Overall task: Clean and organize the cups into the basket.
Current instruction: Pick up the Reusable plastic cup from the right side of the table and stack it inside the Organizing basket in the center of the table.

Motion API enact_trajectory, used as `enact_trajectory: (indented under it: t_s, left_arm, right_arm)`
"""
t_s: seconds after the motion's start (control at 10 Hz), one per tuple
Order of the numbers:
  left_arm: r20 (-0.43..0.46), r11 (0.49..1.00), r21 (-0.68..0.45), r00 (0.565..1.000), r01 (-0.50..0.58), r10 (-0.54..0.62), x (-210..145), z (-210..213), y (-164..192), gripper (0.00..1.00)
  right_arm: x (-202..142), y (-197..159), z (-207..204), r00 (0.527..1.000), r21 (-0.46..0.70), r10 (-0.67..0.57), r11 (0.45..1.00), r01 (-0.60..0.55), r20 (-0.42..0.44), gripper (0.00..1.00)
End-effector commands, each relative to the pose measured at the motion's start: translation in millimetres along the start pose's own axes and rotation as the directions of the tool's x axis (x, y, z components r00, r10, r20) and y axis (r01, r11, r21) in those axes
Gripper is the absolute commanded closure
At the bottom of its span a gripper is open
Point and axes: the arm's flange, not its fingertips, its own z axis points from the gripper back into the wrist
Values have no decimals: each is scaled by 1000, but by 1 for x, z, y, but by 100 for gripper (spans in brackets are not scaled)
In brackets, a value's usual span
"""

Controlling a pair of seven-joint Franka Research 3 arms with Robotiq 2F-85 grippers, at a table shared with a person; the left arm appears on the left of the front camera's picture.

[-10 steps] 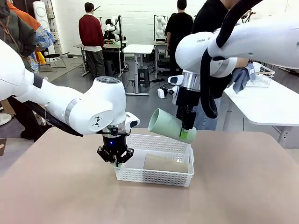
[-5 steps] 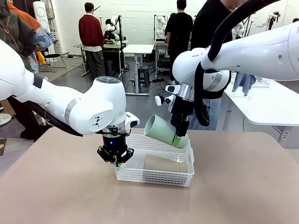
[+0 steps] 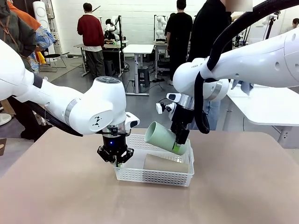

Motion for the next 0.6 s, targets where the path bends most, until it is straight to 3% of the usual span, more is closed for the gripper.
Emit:
enact_trajectory:
  t_s: [0.0,0.5]
  left_arm:
    - [7,1000,2,1000,14,-14,-2,0,2,100]
    - [7,1000,2,1000,14,-14,-2,0,2,100]
  right_arm:
    - [-9,11,-10,1000,-20,12,1000,-12,24,20]
    - [-18,7,-24,999,-26,1,1000,0,45,20]
